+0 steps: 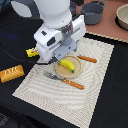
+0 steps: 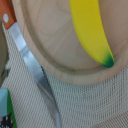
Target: Interact with the objects in diverse but meaningful ways.
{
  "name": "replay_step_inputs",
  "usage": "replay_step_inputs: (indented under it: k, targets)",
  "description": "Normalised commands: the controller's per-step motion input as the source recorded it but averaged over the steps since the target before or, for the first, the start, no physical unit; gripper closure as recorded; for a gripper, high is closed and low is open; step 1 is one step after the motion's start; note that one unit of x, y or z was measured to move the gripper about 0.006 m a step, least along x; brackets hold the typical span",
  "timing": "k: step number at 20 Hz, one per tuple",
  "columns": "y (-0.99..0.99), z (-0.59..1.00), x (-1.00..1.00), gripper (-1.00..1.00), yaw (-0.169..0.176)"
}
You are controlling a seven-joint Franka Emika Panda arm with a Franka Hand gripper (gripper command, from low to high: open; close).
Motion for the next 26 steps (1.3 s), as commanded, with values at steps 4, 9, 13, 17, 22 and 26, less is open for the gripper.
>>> replay_step_inputs:
  k: [4,9,13,17,22,26]
  targets:
    - [-0.13,0.21,0.58,-1.0,0.0]
    - [-0.02,0.07,0.63,-1.0,-0.001]
    - [0.0,0.0,0.59,-1.0,-0.006]
    - [0.0,0.0,0.57,-1.0,-0.002]
    - [0.0,0.0,0.56,-1.0,-0.007]
    - [0.04,0.05,0.57,-1.0,-0.01]
